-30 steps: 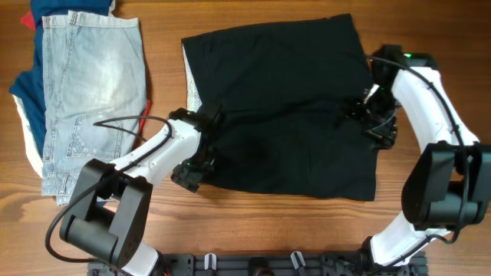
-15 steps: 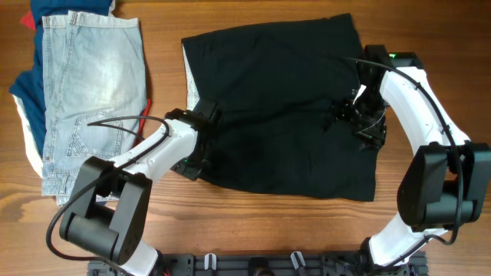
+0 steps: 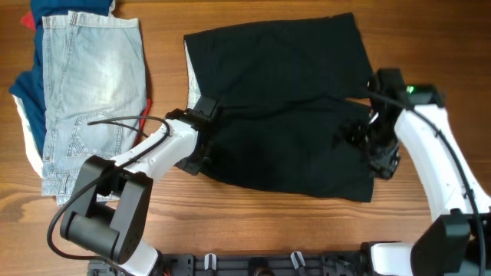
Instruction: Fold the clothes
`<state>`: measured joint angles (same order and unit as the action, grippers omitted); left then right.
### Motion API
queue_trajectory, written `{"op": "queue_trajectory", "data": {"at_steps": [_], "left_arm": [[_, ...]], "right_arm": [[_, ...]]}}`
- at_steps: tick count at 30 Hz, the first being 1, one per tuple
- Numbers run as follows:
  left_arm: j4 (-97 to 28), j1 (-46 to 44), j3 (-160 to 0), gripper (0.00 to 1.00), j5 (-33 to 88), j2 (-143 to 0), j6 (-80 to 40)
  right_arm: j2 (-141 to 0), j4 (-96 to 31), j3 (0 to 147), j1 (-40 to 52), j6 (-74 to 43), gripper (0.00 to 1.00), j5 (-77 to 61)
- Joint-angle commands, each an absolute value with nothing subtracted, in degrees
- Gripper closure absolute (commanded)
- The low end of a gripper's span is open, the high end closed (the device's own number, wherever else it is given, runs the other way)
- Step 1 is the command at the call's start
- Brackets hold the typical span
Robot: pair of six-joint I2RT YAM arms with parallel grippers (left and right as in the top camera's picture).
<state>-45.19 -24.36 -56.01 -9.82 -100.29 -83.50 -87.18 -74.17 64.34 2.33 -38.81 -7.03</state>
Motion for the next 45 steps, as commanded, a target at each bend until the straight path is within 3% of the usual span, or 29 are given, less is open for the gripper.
{"op": "queue_trajectory", "data": {"at_steps": [1,12,22,30,37,45], "left_arm": [[-44.53,-24.14,-55.7,0.96,-12.1,-101.06,-84.44],[-44.58,-24.14,-55.7,0.96,-12.1,-101.06,-84.44],[-45.19,-24.14,-55.68,0.96,-12.08,-101.06,-84.44],[-45.19,-24.01,-55.7,0.96,-10.15,-101.03,-83.4],[-47.24,-20.82,-55.83,0.96,-10.13,-95.31,-75.07],[-47.79,-19.49,-55.83,0.96,-10.13,-77.6,-66.7]], "right_arm": [[-87.2,-68.84,53.47,2.39,-43.7,0.0,-8.03],[-87.2,-57.04,42.94,2.39,-50.3,0.01,-7.66],[-87.2,-50.35,37.06,2.39,-56.1,0.19,-3.79],[-87.2,-47.77,36.62,2.37,-49.36,0.95,-6.0],[-86.83,-47.66,47.79,-1.83,-37.56,0.96,-9.04],[-86.32,-52.58,67.18,-8.69,-28.53,0.96,-9.13]]}}
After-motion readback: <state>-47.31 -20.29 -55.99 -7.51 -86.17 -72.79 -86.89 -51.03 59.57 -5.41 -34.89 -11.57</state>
